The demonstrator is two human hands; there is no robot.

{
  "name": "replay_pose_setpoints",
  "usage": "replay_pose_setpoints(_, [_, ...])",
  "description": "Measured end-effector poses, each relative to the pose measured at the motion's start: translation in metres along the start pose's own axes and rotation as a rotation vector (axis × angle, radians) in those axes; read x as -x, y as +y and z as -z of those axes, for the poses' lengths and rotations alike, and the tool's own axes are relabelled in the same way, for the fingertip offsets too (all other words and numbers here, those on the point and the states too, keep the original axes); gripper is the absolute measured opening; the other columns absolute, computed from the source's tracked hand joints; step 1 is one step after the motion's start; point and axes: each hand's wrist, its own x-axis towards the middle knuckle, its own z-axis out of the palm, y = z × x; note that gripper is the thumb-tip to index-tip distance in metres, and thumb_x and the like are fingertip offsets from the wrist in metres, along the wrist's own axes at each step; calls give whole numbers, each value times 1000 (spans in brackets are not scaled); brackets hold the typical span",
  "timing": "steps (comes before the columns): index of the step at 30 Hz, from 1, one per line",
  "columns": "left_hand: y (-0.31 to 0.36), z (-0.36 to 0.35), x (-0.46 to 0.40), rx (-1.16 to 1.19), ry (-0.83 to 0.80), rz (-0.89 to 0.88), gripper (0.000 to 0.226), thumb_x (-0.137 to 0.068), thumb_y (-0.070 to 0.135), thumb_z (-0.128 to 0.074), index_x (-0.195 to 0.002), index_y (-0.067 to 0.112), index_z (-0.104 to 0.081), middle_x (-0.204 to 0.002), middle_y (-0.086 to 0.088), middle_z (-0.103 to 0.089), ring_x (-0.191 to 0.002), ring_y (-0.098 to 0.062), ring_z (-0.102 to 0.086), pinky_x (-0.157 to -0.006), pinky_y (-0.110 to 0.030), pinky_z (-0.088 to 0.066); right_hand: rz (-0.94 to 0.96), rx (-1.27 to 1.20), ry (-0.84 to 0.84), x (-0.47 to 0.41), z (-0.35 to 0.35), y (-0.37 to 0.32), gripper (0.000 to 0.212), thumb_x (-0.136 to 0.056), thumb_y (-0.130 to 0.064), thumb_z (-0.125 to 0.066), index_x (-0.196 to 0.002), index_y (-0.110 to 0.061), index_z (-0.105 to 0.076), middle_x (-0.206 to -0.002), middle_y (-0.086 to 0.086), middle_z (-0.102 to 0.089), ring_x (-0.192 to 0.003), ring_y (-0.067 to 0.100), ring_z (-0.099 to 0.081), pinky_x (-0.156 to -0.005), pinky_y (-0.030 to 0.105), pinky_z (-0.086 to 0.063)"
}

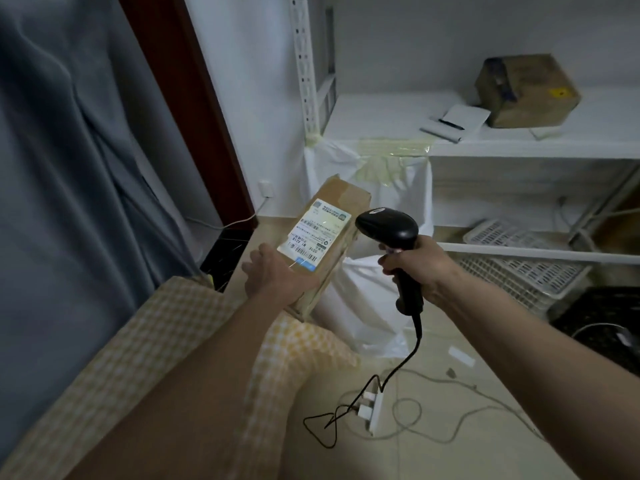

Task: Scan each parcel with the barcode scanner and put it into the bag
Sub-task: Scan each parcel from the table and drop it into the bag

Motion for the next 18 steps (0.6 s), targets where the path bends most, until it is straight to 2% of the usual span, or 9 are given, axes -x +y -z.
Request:
replay_pose_setpoints(4, [27, -24, -21, 59, 0, 7, 96, -61, 49, -83, -132, 9, -33, -135, -10, -38, -126, -30, -35, -87, -41, -40, -50, -16, 34, -37, 24, 0, 24, -72, 11, -62, -89, -5, -66, -89, 15, -62, -77, 28, -55, -70, 37, -44])
replay_pose_setpoints(7, [45, -36, -41, 135, 5, 41, 99, -62, 52, -82, -134, 8, -31, -135, -11, -37, -127, -31, -36, -92, -42, -40, -76, -59, 50, -61, 36, 0, 24, -71, 11, -63, -88, -6, -67, -86, 17, -60, -77, 29, -55, -69, 38, -44])
replay_pose_setpoints(10, [66, -47, -71, 346, -27, 152, 105, -53, 53, -84, -133, 8, -33, -133, -12, -43, -123, -32, -45, -97, -45, -47, -93, -115, 82, -83, 48, -2, 23, -72, 11, -64, -89, -6, -65, -90, 18, -62, -80, 29, -58, -73, 40, -48])
replay_pose_setpoints(13, [92, -51, -96, 694, -135, 301, 106, -43, 53, -83, -130, 11, -39, -125, -10, -52, -108, -28, -57, -79, -45, -59, -110, -184, 115, -105, 59, -6, 24, -74, 14, -61, -89, -4, -62, -92, 18, -60, -80, 30, -56, -71, 40, -48])
replay_pose_setpoints(15, [107, -51, -114, 838, -250, 384, 87, -58, 48, -85, -127, 13, -43, -118, -8, -53, -99, -26, -57, -69, -42, -61, -118, -205, 127, -121, 63, -12, 24, -74, 14, -61, -91, -3, -62, -91, 18, -59, -77, 29, -56, -70, 39, -48])
replay_pose_setpoints(18, [125, -49, -140, 940, -430, 431, 59, -75, 47, -76, -119, 21, -47, -112, -7, -49, -101, -29, -52, -73, -45, -60, -133, -215, 114, -149, 60, -26, 24, -75, 13, -62, -93, -3, -62, -89, 17, -60, -74, 27, -58, -68, 38, -48])
